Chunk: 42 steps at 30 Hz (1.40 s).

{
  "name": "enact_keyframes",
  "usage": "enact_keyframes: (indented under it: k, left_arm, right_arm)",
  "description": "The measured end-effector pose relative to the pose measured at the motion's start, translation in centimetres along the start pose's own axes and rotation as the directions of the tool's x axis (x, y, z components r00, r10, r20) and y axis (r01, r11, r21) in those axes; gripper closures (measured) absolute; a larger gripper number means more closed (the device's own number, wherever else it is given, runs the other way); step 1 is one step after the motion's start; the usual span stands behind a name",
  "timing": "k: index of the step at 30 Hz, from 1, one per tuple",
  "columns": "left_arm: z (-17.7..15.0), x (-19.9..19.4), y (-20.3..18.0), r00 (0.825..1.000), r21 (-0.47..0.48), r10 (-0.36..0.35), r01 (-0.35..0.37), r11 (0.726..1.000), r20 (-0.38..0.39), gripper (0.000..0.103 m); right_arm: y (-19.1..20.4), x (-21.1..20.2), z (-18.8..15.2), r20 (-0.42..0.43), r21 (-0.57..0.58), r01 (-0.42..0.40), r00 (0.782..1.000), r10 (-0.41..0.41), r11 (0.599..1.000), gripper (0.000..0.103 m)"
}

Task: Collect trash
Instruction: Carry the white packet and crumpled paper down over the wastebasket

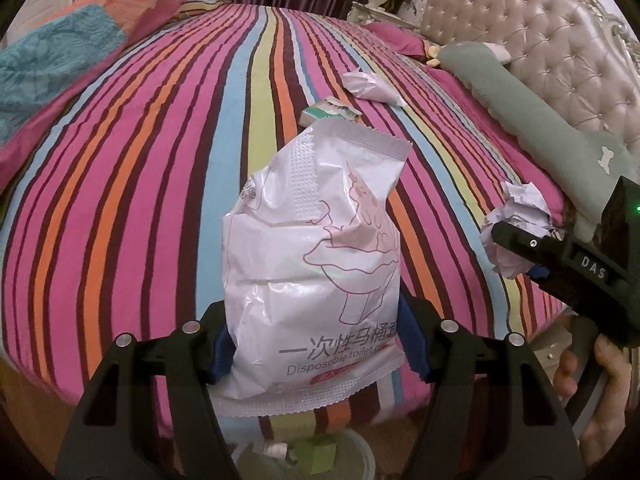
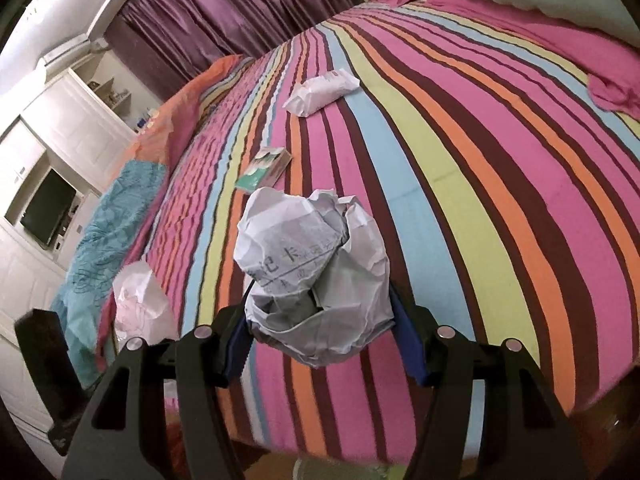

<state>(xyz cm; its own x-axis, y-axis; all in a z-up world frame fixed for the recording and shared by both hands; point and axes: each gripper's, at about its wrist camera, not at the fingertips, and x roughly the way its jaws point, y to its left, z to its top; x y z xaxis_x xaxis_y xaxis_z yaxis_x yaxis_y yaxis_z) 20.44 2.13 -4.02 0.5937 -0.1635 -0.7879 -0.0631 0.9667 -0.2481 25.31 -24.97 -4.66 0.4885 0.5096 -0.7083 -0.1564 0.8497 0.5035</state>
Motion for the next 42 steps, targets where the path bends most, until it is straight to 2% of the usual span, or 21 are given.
enact_keyframes:
  k: [7, 13, 18, 24, 28, 33, 39, 42]
  left_arm:
    - [-4.2, -2.8, -0.1, 1.0, 0.023, -0.009, 0.009, 1.0, -0.013, 0.038]
    - [-8.5, -4.4, -0.8, 0.999, 0.048, -0.023, 0.025, 0.999, -0.048, 0.038]
    - [-12.6, -4.7, -1.5, 0.993, 0.079, -0.014, 0.023, 0.997, -0.114, 0.038]
    - [-15.9, -3.8, -1.3, 0.981, 0.074, -0.001, 0.016, 0.997, -0.192, 0.038]
    - [-17.7, -2.6, -0.8, 0.968, 0.044, -0.004, 0.016, 0.999, -0.253, 0.038]
    - [-19.2, -1.0, 0.4, 0.945, -0.005, 0.003, -0.004, 1.0, -0.327, 0.038]
    - [-20.7, 0.5, 1.4, 0.915, -0.049, 0.004, -0.026, 0.998, -0.403, 0.038]
    - [-21.4, 1.3, 1.9, 0.894, -0.066, 0.004, -0.038, 0.997, -0.448, 0.038]
  right_arm:
    - [1.0, -2.8, -2.8, 0.016, -0.014, -0.028, 0.999, 0.028, 1.0, 0.044]
    - [1.7, -3.8, -6.0, -0.003, -0.024, -0.034, 0.999, 0.034, 0.999, 0.045]
    - [2.3, -3.5, -8.8, -0.038, -0.041, -0.02, 0.999, 0.019, 0.999, 0.044]
    - [2.3, -2.7, -12.1, -0.096, -0.052, 0.008, 0.995, -0.013, 0.999, 0.045]
    - [1.9, -1.7, -14.0, -0.147, -0.052, 0.038, 0.988, -0.045, 0.998, 0.045]
    - [1.6, 0.1, -16.2, -0.222, -0.072, 0.096, 0.969, -0.11, 0.993, 0.045]
    - [1.7, 2.3, -19.2, -0.332, -0.11, 0.133, 0.929, -0.163, 0.985, 0.045]
    - [1.7, 3.1, -19.7, -0.372, -0.116, 0.14, 0.912, -0.173, 0.983, 0.045]
